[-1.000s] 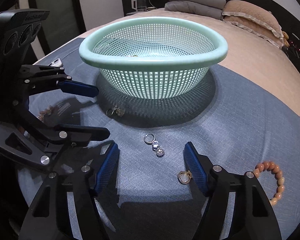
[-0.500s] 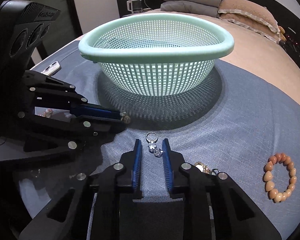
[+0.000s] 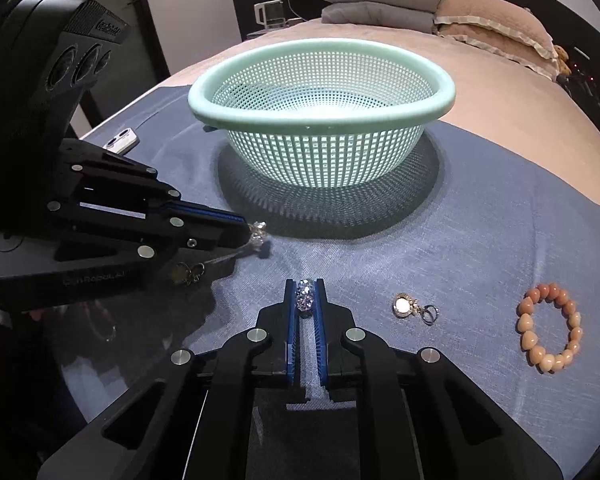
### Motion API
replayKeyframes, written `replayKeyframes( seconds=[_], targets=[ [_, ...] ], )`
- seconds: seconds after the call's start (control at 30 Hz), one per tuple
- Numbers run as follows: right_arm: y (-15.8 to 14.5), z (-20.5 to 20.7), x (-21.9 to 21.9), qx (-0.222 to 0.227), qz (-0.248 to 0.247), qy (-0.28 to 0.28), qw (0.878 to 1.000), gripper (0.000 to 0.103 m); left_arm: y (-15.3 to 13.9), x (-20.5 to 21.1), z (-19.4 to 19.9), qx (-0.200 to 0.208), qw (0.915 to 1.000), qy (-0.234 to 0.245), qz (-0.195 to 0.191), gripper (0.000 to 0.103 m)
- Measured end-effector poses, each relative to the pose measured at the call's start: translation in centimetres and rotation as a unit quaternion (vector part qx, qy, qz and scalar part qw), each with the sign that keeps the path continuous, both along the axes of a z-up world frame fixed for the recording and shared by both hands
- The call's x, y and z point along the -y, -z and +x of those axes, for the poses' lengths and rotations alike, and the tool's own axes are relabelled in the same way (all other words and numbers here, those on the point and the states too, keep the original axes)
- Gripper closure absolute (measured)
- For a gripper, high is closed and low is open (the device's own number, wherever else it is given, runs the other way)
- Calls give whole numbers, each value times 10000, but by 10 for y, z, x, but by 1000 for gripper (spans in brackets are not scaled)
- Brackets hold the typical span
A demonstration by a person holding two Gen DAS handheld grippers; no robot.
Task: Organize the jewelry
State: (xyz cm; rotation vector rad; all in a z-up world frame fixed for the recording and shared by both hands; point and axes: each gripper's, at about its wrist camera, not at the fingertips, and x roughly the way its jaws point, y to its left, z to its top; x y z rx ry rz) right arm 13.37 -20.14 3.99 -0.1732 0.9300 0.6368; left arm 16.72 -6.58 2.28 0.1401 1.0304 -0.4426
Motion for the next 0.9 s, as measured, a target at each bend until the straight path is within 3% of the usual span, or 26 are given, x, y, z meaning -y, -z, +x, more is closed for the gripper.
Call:
replayKeyframes(
  seconds=[0.27,0.53,0.7,0.9],
  targets=[
    [-50,1,17,489,163,112,9986,95,-43,-22,-16,376,9993,27,9,101],
    [-95,24,19,841,333,-37,9959,95,-79,-32,-8,705,9975,33,101,101],
    [-104,42,9,899,238,-255,9953,95,-92,-35,15,843,9964,3,81,101],
    [-95,78,-9,788,207,-393,9959,95,-81,-40,55,718,9974,-66,71,101]
  ],
)
